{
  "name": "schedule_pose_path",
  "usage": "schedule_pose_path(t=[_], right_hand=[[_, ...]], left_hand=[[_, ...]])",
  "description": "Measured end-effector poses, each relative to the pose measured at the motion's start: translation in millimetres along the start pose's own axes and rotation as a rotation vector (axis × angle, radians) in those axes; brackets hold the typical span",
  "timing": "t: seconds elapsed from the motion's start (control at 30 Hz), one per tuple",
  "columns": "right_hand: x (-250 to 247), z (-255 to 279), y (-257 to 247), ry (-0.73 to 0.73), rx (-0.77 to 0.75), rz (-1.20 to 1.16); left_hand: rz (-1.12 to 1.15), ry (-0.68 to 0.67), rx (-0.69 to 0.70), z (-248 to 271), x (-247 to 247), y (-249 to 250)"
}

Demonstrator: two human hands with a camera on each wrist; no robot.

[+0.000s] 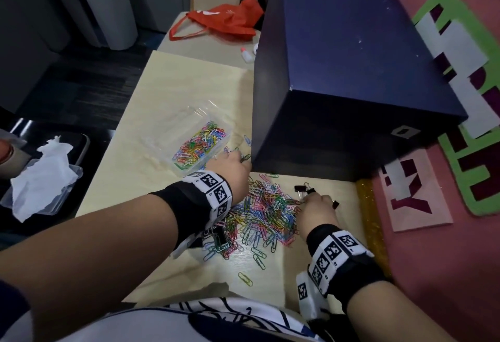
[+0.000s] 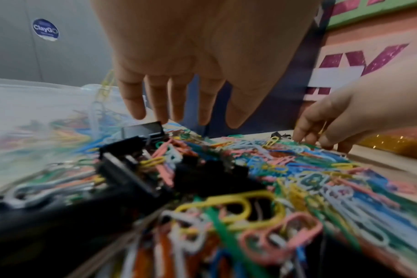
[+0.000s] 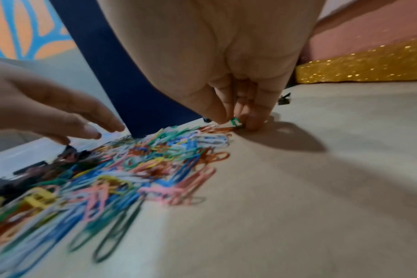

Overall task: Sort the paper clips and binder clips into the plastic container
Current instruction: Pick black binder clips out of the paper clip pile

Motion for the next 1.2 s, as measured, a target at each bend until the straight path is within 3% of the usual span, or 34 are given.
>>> schedule_pose_path(t=[0.07,0.2,0.27,0.37,0.57,0.73,0.87,0.97,1.2], right_hand=[[9.2,5.4,-10.3,-0.033,-0.04,-0.004],[24.3,11.4,-38.9,-0.14,-0.154,0.033],[18.0,11.9,-50.8,-0.111,-0.195,0.024],[9.5,13.0,-63.8,-0.047,-0.265,0.007],[35.4,21.4,-80.1,-0.176,-0.372,0.179],[19.1,17.8,-75.8,-0.097,-0.235,0.217],[36.5,28.8,-51.7,-0.273,-0.096,0.365],[55.5,34.3,-55.3,-0.306,-0.165,0.291],[49.1,38.8,-70.8,-0.15,-0.263,0.143]], left_hand=[[-0.032,-0.044,-0.008,1.5,8.7,-3.0],[-0.063,-0.069,0.123,11.3,15.6,13.9],[-0.059,-0.077,0.17,15.9,15.5,19.5],[-0.038,-0.022,0.142,18.3,6.5,12.2],[-0.122,-0.118,0.112,22.9,19.9,-15.7],[-0.165,-0.078,0.231,28.7,14.9,1.1],[-0.26,-0.077,0.31,30.1,20.0,24.1],[-0.246,-0.058,0.281,26.6,17.3,28.0],[-0.216,-0.005,0.294,21.0,7.1,25.6]])
Point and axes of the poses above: each hand's wrist, its own z-axis away from the middle knuckle, its own x-axis out of the palm, y = z × x, the point moved 10 cm from there along -z, towards the middle knuckle, and after that the axes turned 8 degrees about -z, right-handed, at the moved point
